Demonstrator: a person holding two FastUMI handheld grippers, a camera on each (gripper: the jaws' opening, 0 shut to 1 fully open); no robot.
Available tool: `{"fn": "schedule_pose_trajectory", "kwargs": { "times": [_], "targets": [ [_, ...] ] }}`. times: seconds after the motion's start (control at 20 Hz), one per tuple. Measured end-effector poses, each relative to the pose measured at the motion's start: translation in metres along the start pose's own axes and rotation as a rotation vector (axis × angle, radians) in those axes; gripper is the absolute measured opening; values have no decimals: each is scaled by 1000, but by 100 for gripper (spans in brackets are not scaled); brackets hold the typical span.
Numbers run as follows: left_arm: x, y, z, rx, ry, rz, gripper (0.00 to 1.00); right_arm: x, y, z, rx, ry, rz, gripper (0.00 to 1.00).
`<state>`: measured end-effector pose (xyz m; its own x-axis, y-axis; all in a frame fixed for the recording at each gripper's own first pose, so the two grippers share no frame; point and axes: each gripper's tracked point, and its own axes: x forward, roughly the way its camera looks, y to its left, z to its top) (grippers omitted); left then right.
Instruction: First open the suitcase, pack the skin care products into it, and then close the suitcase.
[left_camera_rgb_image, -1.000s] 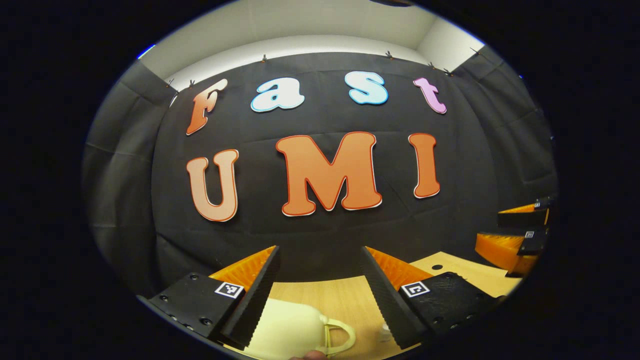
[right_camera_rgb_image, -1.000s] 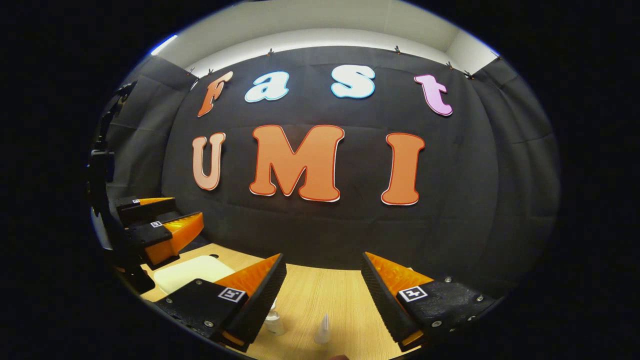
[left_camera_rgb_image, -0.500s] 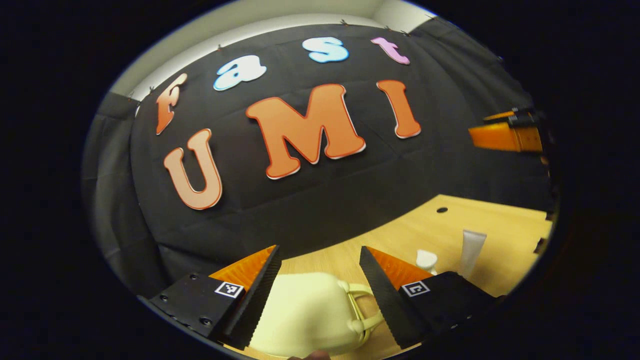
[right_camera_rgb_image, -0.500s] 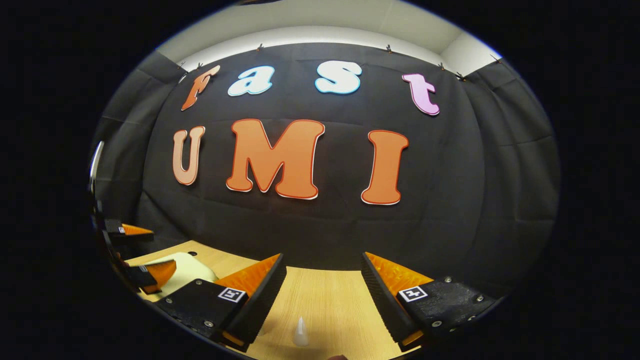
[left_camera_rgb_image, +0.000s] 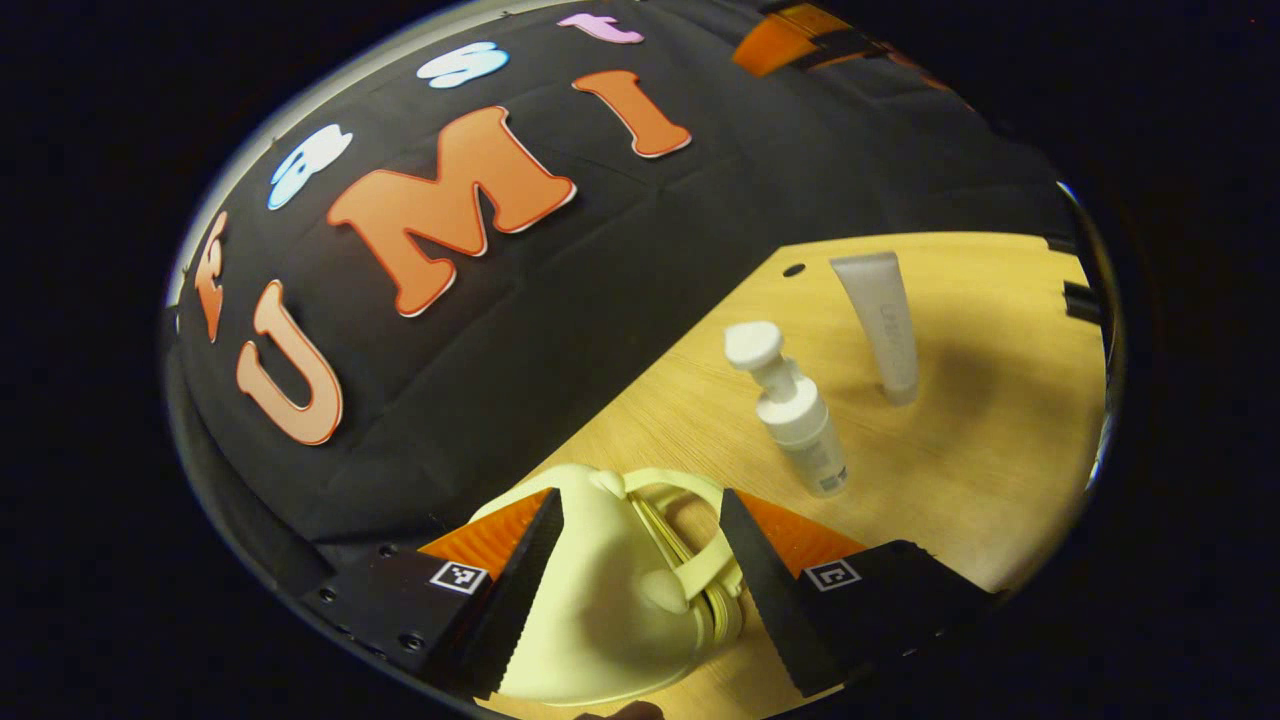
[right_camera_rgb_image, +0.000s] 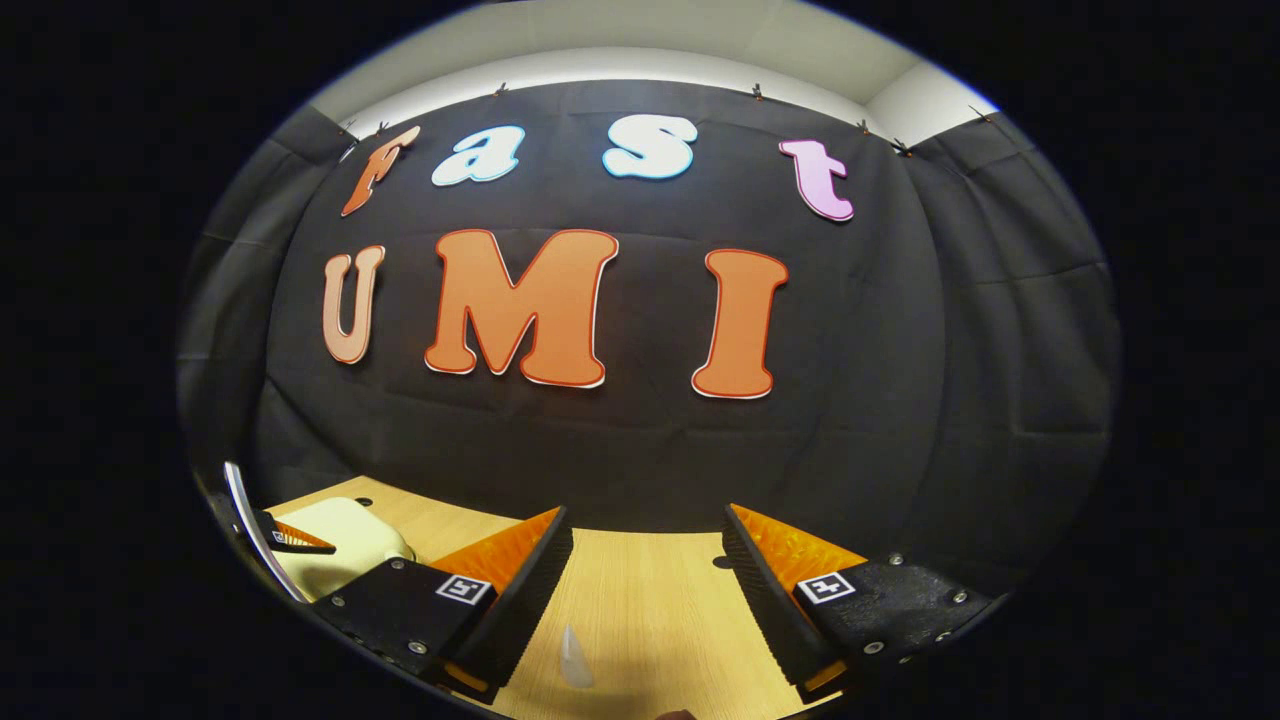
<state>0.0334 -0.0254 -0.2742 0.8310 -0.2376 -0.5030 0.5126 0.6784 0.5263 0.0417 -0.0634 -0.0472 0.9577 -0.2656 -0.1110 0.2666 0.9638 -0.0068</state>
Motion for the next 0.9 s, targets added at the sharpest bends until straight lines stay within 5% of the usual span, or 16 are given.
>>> {"fn": "schedule_pose_trajectory", "kwargs": {
  "times": [0.4, 0.7, 0.8, 0.85, 0.9],
  "targets": [
    [33, -28, -24, 340, 94, -13, 97, -8, -23, -11, 27, 19, -53, 96],
    [51, -26, -27, 452, 127, 68, 75, -15, -28, -12, 17, 25, -59, 95],
    [62, -32, -31, 473, 138, 53, 75, -16, -28, -10, 14, 20, -52, 96],
    [64, -37, -38, 479, 161, 39, 65, -16, -24, -11, 10, 24, -48, 96],
    [64, -38, -37, 482, 154, 53, 41, -16, -21, -10, 12, 26, -40, 95]
  ]
}}
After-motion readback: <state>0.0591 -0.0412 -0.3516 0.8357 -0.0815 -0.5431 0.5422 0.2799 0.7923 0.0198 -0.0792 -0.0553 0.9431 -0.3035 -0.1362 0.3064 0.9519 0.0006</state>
